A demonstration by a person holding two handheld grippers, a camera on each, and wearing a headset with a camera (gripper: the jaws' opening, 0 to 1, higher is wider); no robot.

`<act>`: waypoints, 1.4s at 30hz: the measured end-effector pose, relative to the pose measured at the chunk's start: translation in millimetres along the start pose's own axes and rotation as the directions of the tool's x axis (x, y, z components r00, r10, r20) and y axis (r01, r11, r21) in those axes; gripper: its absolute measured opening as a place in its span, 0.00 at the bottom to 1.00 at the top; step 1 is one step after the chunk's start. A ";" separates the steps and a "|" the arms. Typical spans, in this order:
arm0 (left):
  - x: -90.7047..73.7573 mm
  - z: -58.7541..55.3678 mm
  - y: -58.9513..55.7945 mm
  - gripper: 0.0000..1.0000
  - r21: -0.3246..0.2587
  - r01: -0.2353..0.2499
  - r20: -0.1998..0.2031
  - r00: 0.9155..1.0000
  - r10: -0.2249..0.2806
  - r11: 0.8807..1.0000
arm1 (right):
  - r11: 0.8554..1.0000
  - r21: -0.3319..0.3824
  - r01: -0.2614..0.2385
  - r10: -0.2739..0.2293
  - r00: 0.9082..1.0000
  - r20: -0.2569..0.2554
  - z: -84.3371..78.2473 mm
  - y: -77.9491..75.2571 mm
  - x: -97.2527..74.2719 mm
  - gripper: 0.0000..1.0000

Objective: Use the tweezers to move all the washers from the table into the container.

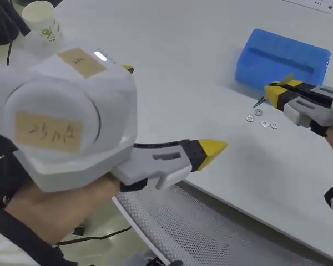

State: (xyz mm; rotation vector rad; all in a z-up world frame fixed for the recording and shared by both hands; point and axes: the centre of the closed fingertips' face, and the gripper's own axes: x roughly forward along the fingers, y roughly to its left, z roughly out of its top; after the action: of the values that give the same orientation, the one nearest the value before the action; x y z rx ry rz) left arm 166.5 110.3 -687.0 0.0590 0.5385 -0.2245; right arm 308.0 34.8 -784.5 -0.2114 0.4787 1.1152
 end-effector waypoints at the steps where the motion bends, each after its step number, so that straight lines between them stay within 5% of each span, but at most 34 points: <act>1: -0.5 0.6 0.5 0.99 0.000 -0.001 0.000 1.000 0.001 1.000 | 1.000 -0.005 0.001 -0.001 1.000 -0.006 -2.3 0.5 0.7 0.02; 10: 0.4 -3.6 1.0 0.99 -0.002 0.002 -0.012 1.000 -0.003 1.000 | 0.998 -0.060 -0.010 0.006 0.998 -0.066 -17.8 1.0 10.4 0.02; 42: 1.7 -2.8 2.2 0.98 0.014 -0.001 -0.007 1.000 0.001 1.000 | 0.993 -0.117 -0.015 0.004 0.995 -0.099 -24.1 -1.5 14.8 0.01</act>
State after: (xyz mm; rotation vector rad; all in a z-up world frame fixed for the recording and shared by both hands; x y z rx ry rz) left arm 167.0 112.4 -690.3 0.0733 0.5436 -0.2274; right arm 308.2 36.5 -812.8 -0.3692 0.5025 1.1470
